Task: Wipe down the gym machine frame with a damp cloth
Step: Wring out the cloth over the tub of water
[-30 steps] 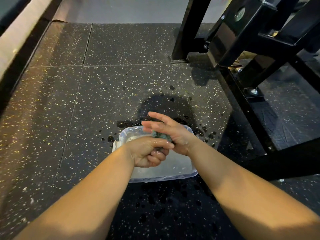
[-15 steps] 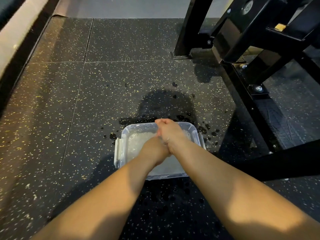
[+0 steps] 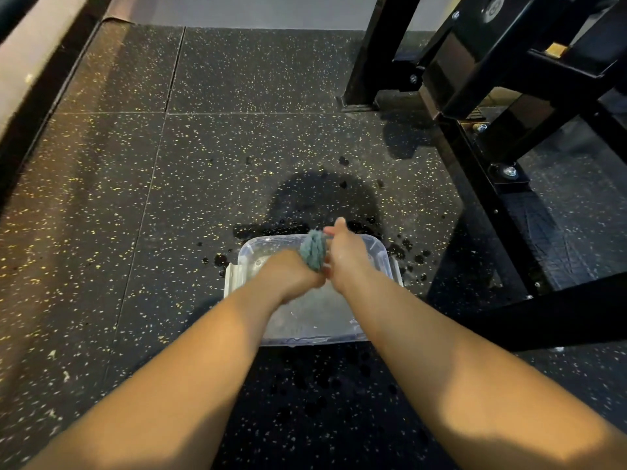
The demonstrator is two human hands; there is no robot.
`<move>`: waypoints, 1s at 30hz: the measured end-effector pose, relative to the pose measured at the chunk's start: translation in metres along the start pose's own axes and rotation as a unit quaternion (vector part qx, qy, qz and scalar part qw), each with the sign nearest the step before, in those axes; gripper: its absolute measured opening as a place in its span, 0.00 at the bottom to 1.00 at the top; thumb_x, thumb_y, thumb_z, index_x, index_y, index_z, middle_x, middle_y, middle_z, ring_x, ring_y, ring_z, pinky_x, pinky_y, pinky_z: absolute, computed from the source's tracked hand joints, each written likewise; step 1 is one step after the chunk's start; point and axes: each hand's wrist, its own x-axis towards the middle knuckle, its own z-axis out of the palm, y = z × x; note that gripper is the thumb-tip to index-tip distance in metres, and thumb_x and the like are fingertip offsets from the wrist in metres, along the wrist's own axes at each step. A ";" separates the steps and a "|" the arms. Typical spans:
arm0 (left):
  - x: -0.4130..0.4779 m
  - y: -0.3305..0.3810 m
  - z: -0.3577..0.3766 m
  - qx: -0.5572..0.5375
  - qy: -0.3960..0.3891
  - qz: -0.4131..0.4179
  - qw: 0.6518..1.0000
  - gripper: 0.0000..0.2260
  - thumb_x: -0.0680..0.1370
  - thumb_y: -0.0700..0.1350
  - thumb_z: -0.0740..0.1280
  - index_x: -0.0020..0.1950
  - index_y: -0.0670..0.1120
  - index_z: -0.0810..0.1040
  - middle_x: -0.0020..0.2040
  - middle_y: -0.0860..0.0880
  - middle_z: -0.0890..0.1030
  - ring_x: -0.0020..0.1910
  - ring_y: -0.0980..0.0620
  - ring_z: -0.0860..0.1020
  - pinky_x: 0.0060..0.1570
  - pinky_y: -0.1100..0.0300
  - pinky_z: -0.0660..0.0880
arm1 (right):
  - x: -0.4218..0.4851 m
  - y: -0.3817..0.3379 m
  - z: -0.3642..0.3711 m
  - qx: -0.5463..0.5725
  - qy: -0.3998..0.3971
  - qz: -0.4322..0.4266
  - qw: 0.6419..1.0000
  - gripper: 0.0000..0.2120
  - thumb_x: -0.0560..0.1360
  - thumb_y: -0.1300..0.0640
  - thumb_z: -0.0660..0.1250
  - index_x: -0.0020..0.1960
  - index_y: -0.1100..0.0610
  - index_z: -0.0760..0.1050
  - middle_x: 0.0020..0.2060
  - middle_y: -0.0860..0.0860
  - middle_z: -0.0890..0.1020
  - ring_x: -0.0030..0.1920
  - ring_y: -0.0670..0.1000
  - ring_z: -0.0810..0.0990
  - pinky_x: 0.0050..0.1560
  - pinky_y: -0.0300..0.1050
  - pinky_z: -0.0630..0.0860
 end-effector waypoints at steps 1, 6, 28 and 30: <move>-0.004 0.004 -0.007 -0.043 0.001 0.010 0.999 0.02 0.73 0.41 0.66 0.40 0.47 0.74 0.30 0.49 0.70 0.28 0.53 0.67 0.25 0.65 0.62 | 0.002 -0.002 -0.004 0.007 0.007 -0.017 1.000 0.15 0.84 0.51 0.50 0.57 0.58 0.71 0.42 0.54 0.78 0.40 0.51 0.77 0.36 0.42 0.75; -0.014 0.025 -0.004 0.152 -0.046 0.118 0.980 0.05 0.75 0.39 0.60 0.39 0.44 0.70 0.35 0.47 0.72 0.31 0.52 0.68 0.28 0.62 0.63 | 0.014 0.002 -0.017 0.022 0.046 -0.102 0.993 0.12 0.81 0.62 0.55 0.41 0.52 0.66 0.37 0.49 0.70 0.34 0.45 0.69 0.32 0.34 0.71; 0.009 0.009 -0.001 0.325 -0.090 -0.027 0.941 0.03 0.78 0.43 0.62 0.47 0.46 0.75 0.41 0.47 0.77 0.38 0.48 0.75 0.40 0.58 0.73 | -0.024 0.001 -0.017 -0.765 -0.129 -0.283 0.564 0.17 0.78 0.61 0.60 0.66 0.56 0.69 0.54 0.52 0.80 0.45 0.54 0.76 0.40 0.46 0.68; 0.021 0.010 0.010 0.375 -0.059 -0.064 0.923 0.11 0.79 0.41 0.60 0.59 0.45 0.77 0.57 0.47 0.79 0.53 0.48 0.77 0.53 0.58 0.73 | -0.020 0.005 -0.016 -0.764 -0.130 -0.248 0.581 0.16 0.78 0.64 0.58 0.63 0.56 0.74 0.49 0.52 0.80 0.42 0.53 0.74 0.40 0.45 0.69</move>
